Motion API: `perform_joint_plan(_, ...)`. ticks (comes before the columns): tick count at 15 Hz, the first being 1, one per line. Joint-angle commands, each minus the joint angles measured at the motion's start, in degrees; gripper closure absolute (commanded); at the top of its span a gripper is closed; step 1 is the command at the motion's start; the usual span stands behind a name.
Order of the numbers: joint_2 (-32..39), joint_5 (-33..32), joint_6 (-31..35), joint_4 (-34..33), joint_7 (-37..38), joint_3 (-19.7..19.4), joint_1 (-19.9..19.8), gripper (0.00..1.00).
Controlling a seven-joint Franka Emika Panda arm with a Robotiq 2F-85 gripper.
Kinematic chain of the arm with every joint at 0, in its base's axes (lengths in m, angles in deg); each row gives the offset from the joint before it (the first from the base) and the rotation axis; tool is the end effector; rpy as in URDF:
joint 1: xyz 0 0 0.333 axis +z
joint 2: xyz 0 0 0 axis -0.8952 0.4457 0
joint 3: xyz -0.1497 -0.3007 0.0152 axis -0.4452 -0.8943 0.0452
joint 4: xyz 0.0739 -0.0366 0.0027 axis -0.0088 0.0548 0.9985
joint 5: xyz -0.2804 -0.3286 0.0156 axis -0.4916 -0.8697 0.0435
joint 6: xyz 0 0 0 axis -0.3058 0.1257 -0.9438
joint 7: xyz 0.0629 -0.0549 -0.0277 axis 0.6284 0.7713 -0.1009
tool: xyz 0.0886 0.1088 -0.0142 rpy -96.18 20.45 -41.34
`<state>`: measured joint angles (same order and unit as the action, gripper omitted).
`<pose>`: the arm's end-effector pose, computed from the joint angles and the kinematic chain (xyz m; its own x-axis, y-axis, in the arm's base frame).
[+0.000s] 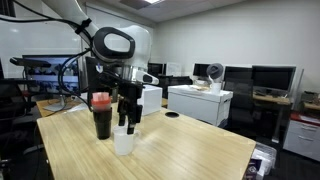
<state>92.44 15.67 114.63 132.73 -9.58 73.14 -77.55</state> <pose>0.4633 -0.2652 0.2684 0.9326 -0.3114 -0.1824 -0.3041 -0.9503 0.0671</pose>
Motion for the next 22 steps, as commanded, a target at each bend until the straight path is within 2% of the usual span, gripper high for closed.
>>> perform_joint_plan(1, -2.20, -0.62, -0.52, 1.24, -2.06, 0.28, -0.34, 0.45)
perform_joint_plan(8, -2.40, -0.71, -0.85, 1.27, -2.96, 0.30, -0.32, 0.94)
perform_joint_plan(11, -2.67, -0.47, -1.26, 1.21, -3.16, 0.32, -0.33, 0.98)
perform_joint_plan(12, -3.06, -0.55, -1.79, 1.10, -2.97, 0.34, -0.28, 0.95)
perform_joint_plan(22, -9.05, 0.26, -8.46, -1.34, -4.77, 0.86, 0.22, 0.95)
